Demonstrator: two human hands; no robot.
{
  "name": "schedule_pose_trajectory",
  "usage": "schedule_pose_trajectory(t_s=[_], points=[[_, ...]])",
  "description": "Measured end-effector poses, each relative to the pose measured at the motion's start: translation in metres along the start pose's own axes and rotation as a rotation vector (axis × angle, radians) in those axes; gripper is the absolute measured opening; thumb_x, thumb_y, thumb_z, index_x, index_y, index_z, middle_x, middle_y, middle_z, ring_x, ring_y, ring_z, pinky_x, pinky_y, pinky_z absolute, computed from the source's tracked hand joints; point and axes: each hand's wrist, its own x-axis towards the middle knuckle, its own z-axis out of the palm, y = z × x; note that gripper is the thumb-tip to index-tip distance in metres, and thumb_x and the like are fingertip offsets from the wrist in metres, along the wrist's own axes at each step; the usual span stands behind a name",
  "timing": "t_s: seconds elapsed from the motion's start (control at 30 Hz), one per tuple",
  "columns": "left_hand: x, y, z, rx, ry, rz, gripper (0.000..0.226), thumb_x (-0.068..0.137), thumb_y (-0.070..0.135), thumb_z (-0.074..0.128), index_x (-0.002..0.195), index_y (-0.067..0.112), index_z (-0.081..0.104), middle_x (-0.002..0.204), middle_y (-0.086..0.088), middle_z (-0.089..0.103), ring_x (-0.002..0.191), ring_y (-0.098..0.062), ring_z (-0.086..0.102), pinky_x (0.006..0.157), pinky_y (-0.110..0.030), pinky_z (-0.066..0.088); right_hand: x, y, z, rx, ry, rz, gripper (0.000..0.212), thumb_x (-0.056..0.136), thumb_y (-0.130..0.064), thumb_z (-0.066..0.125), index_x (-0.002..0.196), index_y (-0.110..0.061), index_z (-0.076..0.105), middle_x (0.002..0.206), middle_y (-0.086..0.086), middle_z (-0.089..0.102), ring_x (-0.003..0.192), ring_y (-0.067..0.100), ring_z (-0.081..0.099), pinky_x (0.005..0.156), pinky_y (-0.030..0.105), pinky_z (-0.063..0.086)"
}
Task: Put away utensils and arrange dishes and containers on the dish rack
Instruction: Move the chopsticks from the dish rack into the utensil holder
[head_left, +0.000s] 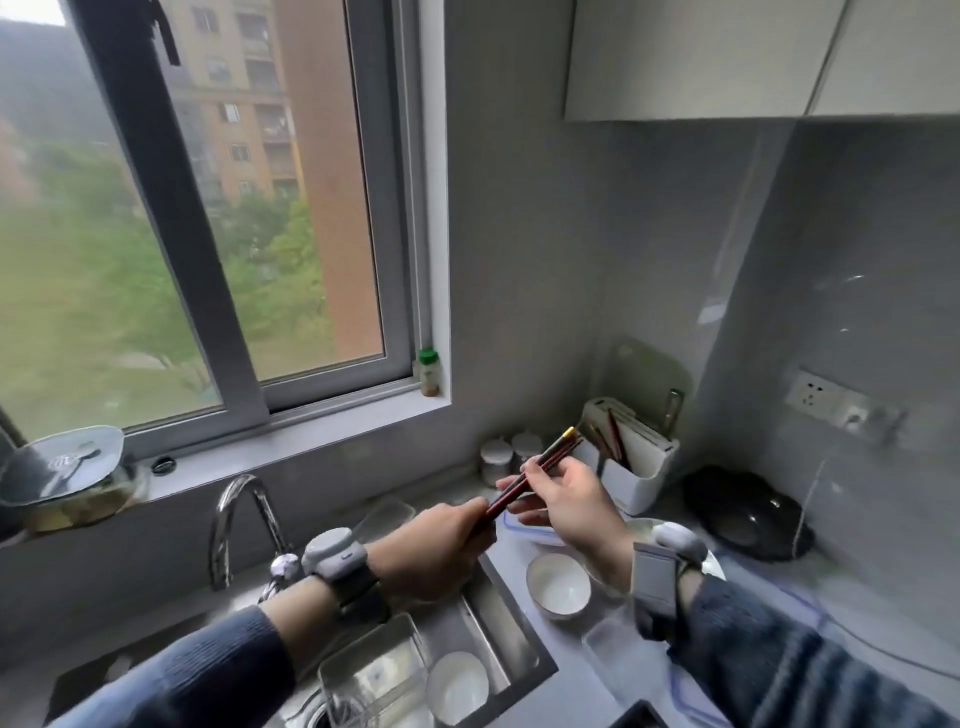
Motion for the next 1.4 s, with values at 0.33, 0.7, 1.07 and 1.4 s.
schedule_pose_trajectory(t_s=[0.33,0.7,1.07,1.4], points=[[0.067,-0.036,0.000,0.099,-0.156,0.028,0.032,0.087,0.056,0.061,0.104,0.031,0.054,0.086,0.023,0.065,0.079,-0.010,0.061,0.076,-0.030,0.051,0.044,0.017,-0.070,-0.082,0.324,-0.098,0.014,0.105,-0.017,0.049,0.095,-0.009,0.055,0.088,0.015,0.077,0.056,0.015,0.066,0.054,0.023,0.054],[0.137,-0.055,0.000,0.124,-0.064,-0.039,0.035,0.089,0.048,0.066,0.113,0.028,0.050,0.104,0.010,0.066,0.089,-0.018,0.058,0.076,-0.029,0.045,0.150,0.024,-0.163,-0.347,0.677,-0.044,0.027,0.100,-0.024,0.051,0.075,-0.018,0.057,0.085,0.001,0.076,0.068,0.019,0.064,0.070,0.032,0.053],[0.206,-0.065,0.005,0.157,-0.052,-0.193,0.039,0.089,0.051,0.066,0.122,0.034,0.052,0.114,0.012,0.069,0.100,-0.019,0.064,0.083,-0.031,0.051,0.287,0.062,-0.227,-0.656,0.658,-0.077,0.024,0.100,-0.023,0.055,0.088,-0.008,0.069,0.091,0.017,0.072,0.084,0.036,0.065,0.075,0.040,0.052],[0.228,-0.067,0.018,0.196,-0.140,-0.302,0.035,0.087,0.055,0.064,0.114,0.035,0.053,0.112,0.014,0.068,0.096,-0.018,0.065,0.083,-0.032,0.053,0.330,0.103,-0.251,-0.898,0.496,0.134,0.029,0.102,-0.025,0.052,0.116,-0.001,0.061,0.120,0.027,0.061,0.105,0.042,0.062,0.083,0.040,0.048]])
